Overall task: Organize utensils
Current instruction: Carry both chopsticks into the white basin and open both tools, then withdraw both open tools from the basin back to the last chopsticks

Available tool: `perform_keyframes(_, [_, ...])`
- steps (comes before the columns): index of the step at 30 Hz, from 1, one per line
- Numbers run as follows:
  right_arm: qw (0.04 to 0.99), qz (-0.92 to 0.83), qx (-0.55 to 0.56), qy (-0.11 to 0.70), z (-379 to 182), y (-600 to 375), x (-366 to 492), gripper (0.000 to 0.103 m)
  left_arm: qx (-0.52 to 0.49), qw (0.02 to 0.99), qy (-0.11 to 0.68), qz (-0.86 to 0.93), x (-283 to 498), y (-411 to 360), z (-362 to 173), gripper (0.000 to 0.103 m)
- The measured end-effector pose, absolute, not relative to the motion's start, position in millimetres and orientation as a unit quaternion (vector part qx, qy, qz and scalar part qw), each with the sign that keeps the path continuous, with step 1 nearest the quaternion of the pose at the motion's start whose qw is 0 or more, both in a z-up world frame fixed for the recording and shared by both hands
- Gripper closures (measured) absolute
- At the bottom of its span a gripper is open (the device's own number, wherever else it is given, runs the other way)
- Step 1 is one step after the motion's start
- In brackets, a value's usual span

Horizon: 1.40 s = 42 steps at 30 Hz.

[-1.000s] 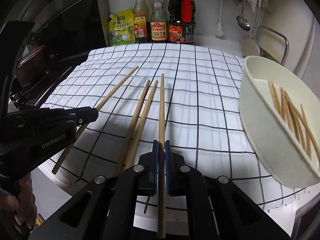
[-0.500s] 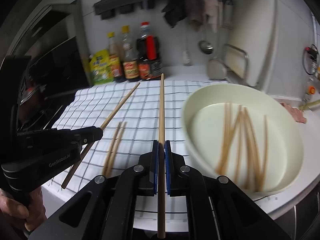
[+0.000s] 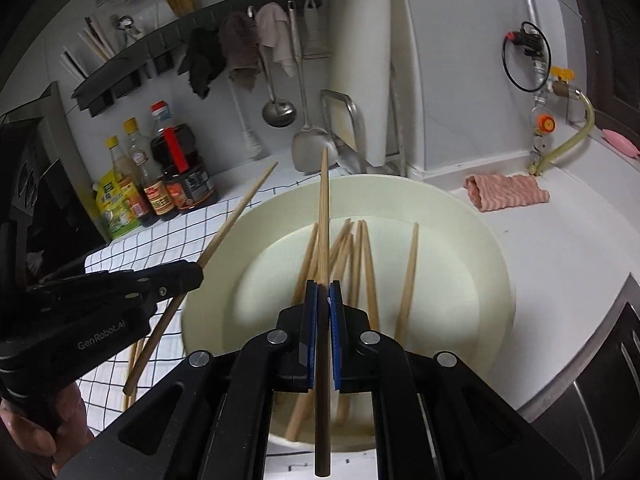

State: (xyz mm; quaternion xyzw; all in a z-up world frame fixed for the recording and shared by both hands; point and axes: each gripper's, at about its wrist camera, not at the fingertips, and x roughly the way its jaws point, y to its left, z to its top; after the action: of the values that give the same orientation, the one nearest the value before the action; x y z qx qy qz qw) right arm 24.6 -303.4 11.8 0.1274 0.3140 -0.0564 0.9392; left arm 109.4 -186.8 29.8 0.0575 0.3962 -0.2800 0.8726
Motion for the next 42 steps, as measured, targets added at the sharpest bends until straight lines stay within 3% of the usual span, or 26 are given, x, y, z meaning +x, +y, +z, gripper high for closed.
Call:
perform_keyframes(16, [0.928,-0.086,0.154,0.327,-9.1,-335.0,30.4,0.097,0.076,0.863,0.413,-0.282,127.5,-229.1,10.7,0.095])
perform_keyframes(19, [0.93,-0.09,0.152,0.322,-6.5,-333.4,28.5,0.094,0.076,0.867,0.408,-0.276,126.3,-227.0,13.4,0.078])
perform_keyframes(21, [0.932,-0.09,0.152,0.318,-4.2,-332.9,26.6,0.09,0.073,0.873,0.399,-0.27,124.6,-223.3,16.6,0.051])
perform_keyframes(22, [0.932,-0.09,0.151,0.317,-3.8,-332.5,26.3,0.09,0.07,0.876,0.396,-0.267,124.4,-220.8,18.4,0.048])
perform_keyframes(37, [0.937,-0.06,0.136,0.315,6.2,-310.4,23.3,0.087,0.057,0.891,0.39,-0.225,113.2,-174.9,32.1,0.044])
perform_keyframes(42, [0.939,-0.047,0.126,0.318,9.7,-293.5,16.7,0.079,0.041,0.897,0.389,-0.207,107.7,-146.8,35.8,0.043])
